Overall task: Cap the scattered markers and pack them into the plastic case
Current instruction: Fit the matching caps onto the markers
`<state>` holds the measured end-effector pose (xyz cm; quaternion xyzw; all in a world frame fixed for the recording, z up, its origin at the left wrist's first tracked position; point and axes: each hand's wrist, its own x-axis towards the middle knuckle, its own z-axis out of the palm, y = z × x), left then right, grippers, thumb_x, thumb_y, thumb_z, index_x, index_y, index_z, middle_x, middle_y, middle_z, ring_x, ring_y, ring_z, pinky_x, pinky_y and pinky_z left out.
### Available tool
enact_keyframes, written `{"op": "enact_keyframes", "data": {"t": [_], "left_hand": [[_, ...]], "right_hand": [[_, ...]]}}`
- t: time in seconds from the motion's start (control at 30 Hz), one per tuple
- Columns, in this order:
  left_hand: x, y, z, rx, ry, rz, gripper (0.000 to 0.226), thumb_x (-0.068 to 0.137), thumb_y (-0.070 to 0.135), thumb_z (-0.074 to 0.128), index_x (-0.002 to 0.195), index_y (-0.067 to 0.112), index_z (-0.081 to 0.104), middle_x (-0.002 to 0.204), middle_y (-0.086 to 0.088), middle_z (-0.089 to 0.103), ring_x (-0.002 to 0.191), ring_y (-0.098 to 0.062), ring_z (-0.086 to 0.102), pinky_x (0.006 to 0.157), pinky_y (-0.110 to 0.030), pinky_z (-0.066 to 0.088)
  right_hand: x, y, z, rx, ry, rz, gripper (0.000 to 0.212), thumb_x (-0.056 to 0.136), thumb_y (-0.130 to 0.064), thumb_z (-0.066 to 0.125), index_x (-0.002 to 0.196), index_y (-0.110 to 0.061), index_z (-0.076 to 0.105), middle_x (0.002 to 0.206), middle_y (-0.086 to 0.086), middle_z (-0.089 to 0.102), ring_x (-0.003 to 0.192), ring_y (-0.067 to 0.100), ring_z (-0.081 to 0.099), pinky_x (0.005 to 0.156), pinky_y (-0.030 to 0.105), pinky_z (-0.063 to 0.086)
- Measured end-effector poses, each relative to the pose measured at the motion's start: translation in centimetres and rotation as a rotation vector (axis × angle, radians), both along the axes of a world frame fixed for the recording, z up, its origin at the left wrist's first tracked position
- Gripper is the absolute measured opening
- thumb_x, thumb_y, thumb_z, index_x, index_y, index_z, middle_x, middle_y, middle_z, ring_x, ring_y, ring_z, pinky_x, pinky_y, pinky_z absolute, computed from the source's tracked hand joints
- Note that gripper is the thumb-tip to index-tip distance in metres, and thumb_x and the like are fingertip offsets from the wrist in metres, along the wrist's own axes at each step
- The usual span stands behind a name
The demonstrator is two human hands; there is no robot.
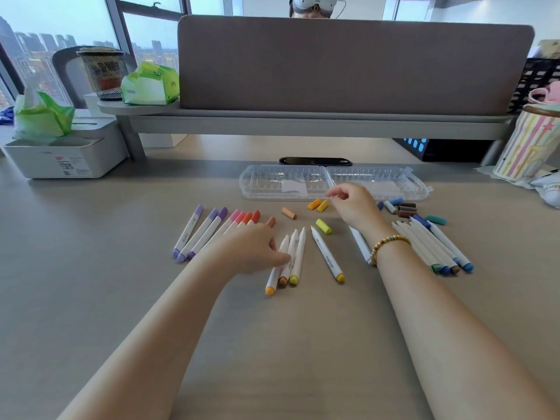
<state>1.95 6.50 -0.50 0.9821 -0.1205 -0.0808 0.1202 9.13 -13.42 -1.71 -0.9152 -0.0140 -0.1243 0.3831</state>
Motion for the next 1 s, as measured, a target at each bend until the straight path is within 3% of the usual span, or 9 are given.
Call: {"op": "enact_keyframes", "data": {"t": [0.17,0.33,0.43,0.5,0.57,0.83,1.0], "left_hand": [[0.2,0.0,-0.3,-0.002,-0.004,0.036,0.036,0.087,0.041,0.055,0.089,0.007,0.068,0.071,0.002,0.054,0.064,-0.01,0.045,0.059,-0.019,0.035],[-0.1,-1.1,0.0,0.143,-0.071,0.071,0.03,0.086,0.038,0.052,0.067,0.015,0.051,0.064,0.002,0.046,0.067,-0.015,0.045,0.057,-0.023,0.035],[0.3,-1.4,0.8,0.098,-0.009,0.092,0.032,0.089,0.034,0.051,0.095,0.004,0.061,0.077,-0.008,0.059,0.07,-0.019,0.053,0.06,-0.026,0.041],[1.1,-1.2,1.3,0.045,0.017,0.124,0.026,0.09,0.032,0.05,0.075,0.011,0.054,0.069,-0.007,0.051,0.059,-0.014,0.042,0.053,-0.024,0.034],[2.1,-0.9,1.5,-0.028,0.04,0.188,0.034,0.09,0.035,0.048,0.065,0.013,0.044,0.061,-0.001,0.042,0.054,-0.013,0.036,0.053,-0.025,0.028],[3.1,0.7,0.8,-0.305,0.15,0.258,0.029,0.092,0.037,0.046,0.076,0.012,0.052,0.057,0.002,0.046,0.05,-0.013,0.039,0.055,-0.024,0.032],[2.5,0.3,1.4,-0.437,0.152,0.238,0.025,0.094,0.032,0.046,0.077,0.014,0.048,0.059,0.001,0.044,0.052,-0.013,0.037,0.049,-0.021,0.03]], "right_hand": [[0.1,0.2,-0.1,-0.027,0.032,0.027,0.021,0.096,-0.015,0.047,0.11,-0.014,0.063,0.097,0.0,0.055,0.089,0.013,0.048,0.068,0.022,0.037],[0.5,0.9,-0.7,-0.113,0.058,0.052,0.015,0.095,-0.015,0.05,0.102,-0.016,0.064,0.074,-0.009,0.045,0.066,0.006,0.044,0.054,0.019,0.035],[0.9,1.4,-0.9,-0.18,0.048,0.049,0.015,0.093,-0.018,0.053,0.103,-0.018,0.065,0.089,-0.002,0.054,0.084,0.015,0.052,0.072,0.027,0.048],[1.1,1.8,-1.2,-0.259,0.042,0.04,0.02,0.093,-0.021,0.054,0.109,-0.021,0.064,0.11,0.004,0.055,0.105,0.023,0.05,0.091,0.039,0.048],[1.2,2.5,-1.3,-0.291,0.044,0.073,0.022,0.093,-0.025,0.052,0.112,-0.023,0.064,0.117,0.006,0.053,0.113,0.026,0.045,0.097,0.042,0.043],[1.9,6.0,-0.3,-0.535,0.049,0.177,0.021,0.091,-0.037,0.055,0.102,-0.022,0.066,0.119,0.004,0.052,0.117,0.024,0.038,0.09,0.034,0.035],[1.2,5.7,0.0,-0.573,0.04,0.165,0.024,0.095,-0.03,0.051,0.108,-0.012,0.061,0.115,0.007,0.057,0.112,0.024,0.044,0.089,0.033,0.037]]}}
